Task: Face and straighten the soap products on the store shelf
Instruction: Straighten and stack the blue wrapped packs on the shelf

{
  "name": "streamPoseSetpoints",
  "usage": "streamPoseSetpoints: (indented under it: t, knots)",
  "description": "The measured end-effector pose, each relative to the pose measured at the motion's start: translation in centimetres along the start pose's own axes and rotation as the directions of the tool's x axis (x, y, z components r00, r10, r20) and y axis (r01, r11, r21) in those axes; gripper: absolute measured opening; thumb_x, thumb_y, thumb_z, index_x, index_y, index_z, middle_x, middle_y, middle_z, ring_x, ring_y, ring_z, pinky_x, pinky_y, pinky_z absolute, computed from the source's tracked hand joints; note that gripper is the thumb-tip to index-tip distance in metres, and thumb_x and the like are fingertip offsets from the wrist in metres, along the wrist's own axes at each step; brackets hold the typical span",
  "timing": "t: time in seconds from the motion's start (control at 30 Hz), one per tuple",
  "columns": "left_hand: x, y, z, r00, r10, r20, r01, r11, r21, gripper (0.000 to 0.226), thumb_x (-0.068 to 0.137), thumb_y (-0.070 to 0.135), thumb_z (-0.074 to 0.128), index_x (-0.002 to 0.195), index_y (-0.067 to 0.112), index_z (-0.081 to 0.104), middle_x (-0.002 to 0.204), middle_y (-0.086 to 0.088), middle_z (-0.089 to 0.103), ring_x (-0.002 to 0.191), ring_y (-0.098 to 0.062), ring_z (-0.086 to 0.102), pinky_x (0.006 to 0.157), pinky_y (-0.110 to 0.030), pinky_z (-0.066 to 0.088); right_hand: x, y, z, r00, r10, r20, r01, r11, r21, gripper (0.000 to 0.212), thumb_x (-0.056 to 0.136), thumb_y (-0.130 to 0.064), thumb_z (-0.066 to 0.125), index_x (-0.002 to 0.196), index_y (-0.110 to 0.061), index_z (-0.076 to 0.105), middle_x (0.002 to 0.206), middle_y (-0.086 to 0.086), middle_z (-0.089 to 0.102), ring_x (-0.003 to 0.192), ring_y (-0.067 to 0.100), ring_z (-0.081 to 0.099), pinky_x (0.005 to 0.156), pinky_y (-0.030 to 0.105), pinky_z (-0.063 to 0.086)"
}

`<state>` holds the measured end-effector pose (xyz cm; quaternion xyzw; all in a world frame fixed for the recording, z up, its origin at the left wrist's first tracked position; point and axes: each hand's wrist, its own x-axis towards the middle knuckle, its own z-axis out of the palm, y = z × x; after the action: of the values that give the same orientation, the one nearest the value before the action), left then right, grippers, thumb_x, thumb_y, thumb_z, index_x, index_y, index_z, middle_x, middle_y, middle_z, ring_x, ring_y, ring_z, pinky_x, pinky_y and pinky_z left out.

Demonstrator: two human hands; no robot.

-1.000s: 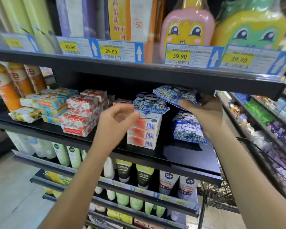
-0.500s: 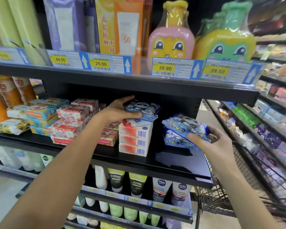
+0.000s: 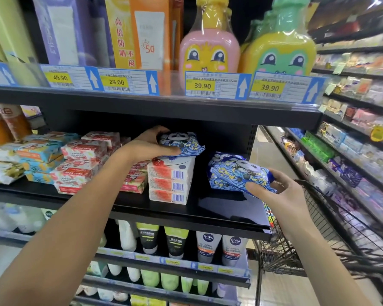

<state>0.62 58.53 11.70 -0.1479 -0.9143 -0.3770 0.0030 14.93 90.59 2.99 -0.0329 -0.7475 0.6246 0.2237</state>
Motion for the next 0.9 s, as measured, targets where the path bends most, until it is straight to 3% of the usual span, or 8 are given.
streamPoseSetpoints:
  t: [0.1,0.23,0.37,0.47,0.57,0.7,0.83,0.9]
  knots:
    - [-0.8,0.1,0.1,0.999,0.0,-0.049,-0.001,1.0,-0.009,0.077,0.08,0.045,0.084,0.144,0.025,0.047,0.127,0.006,0.059,0.104,-0.011,0.061,0.081,-0.023,0.05,-0.3,0.8,0.0,0.999,-0.002,0.044,0.005,0.999,-0.05,0.065,0.067,-0.024,0.095,0.125,-0.022,0.067,0.098,-0.008,0.078,0.09,0.006,0.073,0.071,0.016,0.052]
    - [-2.4,-0.2,0.2,0.992,0.023,-0.122,-0.034,0.995,-0.09,0.074,0.081,0.046,0.083,0.143,0.025,0.049,0.133,0.003,0.06,0.119,-0.019,0.06,0.101,-0.035,0.05,-0.8,1.5,0.1,0.997,-0.005,0.077,0.012,0.996,-0.092,0.07,0.065,-0.024,0.096,0.127,-0.024,0.064,0.113,-0.005,0.073,0.095,0.001,0.07,0.072,0.016,0.054]
    - [-5.3,0.3,0.4,0.978,0.08,-0.19,-0.107,0.985,-0.133,0.062,0.087,0.04,0.078,0.139,0.023,0.049,0.123,0.01,0.062,0.11,-0.004,0.062,0.089,-0.019,0.047,-1.2,2.1,0.3,0.99,-0.013,0.142,0.034,0.989,-0.141,0.07,0.067,-0.019,0.095,0.128,-0.025,0.062,0.121,-0.002,0.062,0.097,-0.007,0.065,0.079,0.013,0.055]
    - [-7.5,0.8,0.8,0.97,0.105,-0.219,-0.143,0.975,-0.167,0.053,0.09,0.034,0.076,0.134,0.026,0.048,0.115,0.02,0.06,0.091,0.02,0.061,0.072,-0.001,0.045,-1.1,2.7,0.3,0.971,-0.009,0.238,0.063,0.973,-0.221,0.075,0.067,-0.027,0.095,0.133,-0.029,0.058,0.126,-0.007,0.056,0.111,0.001,0.063,0.098,0.031,0.056]
    - [-9.1,1.4,1.5,0.965,0.127,-0.228,-0.176,0.962,-0.21,0.061,0.084,0.034,0.079,0.136,0.02,0.05,0.118,0.012,0.066,0.097,0.008,0.067,0.081,-0.01,0.053,-1.1,3.2,-0.1,0.953,-0.014,0.302,0.107,0.95,-0.292,0.078,0.069,-0.044,0.088,0.138,-0.037,0.053,0.144,-0.013,0.049,0.119,0.011,0.06,0.103,0.042,0.053]
    - [-10.1,1.8,2.7,0.96,0.133,-0.245,-0.189,0.957,-0.222,0.061,0.083,0.032,0.081,0.135,0.025,0.051,0.115,0.011,0.069,0.096,-0.001,0.07,0.079,-0.016,0.056,-1.5,3.4,-0.3,0.951,-0.032,0.308,0.155,0.91,-0.384,0.08,0.079,-0.036,0.086,0.148,-0.036,0.045,0.154,-0.022,0.034,0.132,0.0,0.042,0.104,0.019,0.038]
    - [-10.7,2.0,3.7,0.959,0.128,-0.252,-0.191,0.952,-0.241,0.059,0.085,0.03,0.08,0.135,0.026,0.05,0.112,0.008,0.071,0.087,-0.003,0.071,0.062,-0.019,0.055,-2.0,3.8,-0.1,0.954,-0.106,0.28,0.208,0.907,-0.366,0.06,0.081,-0.028,0.086,0.13,-0.043,0.056,0.133,-0.03,0.05,0.115,-0.019,0.049,0.093,0.001,0.039]
    - [-10.9,2.1,4.0,0.96,0.128,-0.251,-0.192,0.949,-0.25,0.06,0.084,0.03,0.081,0.135,0.025,0.05,0.112,0.008,0.071,0.091,-0.005,0.071,0.072,-0.023,0.059,-2.0,3.8,-0.2,0.955,-0.088,0.283,0.187,0.92,-0.345,0.056,0.082,-0.025,0.086,0.129,-0.04,0.059,0.133,-0.025,0.054,0.12,-0.016,0.05,0.094,-0.001,0.037]
